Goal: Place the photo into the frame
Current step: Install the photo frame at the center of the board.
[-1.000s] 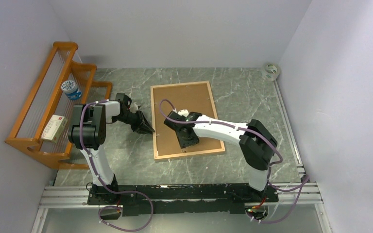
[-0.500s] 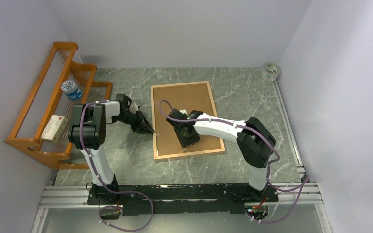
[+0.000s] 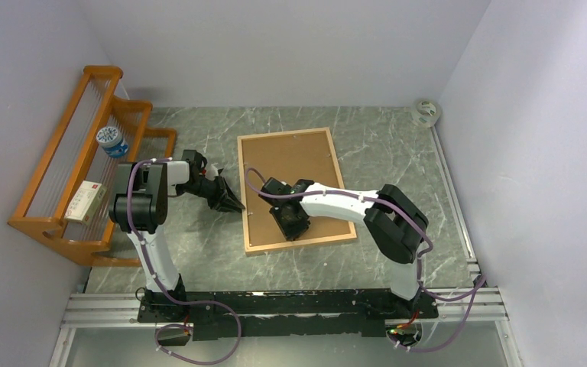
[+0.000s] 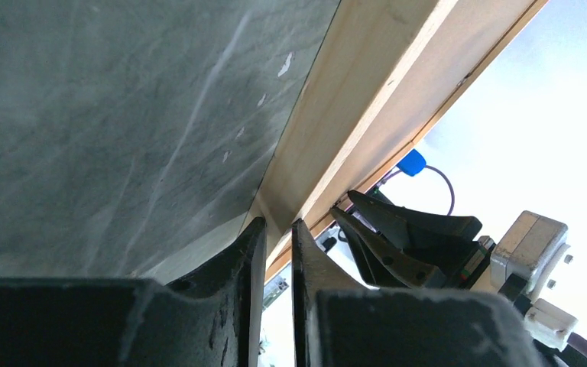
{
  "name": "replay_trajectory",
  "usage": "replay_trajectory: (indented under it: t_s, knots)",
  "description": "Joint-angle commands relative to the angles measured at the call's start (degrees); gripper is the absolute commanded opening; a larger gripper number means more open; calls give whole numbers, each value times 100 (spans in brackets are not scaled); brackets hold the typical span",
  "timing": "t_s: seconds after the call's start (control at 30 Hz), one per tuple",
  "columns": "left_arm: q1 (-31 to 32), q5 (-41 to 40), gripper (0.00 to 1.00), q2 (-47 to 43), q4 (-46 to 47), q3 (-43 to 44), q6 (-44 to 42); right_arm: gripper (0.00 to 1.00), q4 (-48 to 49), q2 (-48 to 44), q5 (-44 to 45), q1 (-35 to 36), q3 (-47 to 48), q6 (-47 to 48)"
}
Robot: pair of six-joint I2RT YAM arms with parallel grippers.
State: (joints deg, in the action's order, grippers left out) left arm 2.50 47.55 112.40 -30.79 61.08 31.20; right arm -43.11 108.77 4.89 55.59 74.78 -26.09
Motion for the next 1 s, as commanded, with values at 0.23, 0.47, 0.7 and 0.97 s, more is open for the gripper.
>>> replay_trajectory:
  t_s: [0.23,0.47,0.7,0.97]
  knots:
    - [93,-607,19,277,-152,-97,-50,34,-27,-281,163,-49,3,-258]
    - [93,-650,19,265,-180,-99,-71,41,-39,-405,408,-278,-124,-363]
    - [93,-676,19,273,-200,-98,-88,40,-149,-301,634,-312,-113,-340]
    - [93,-644,19,307,-195,-72,-97,40,-68,-211,225,-239,-204,159]
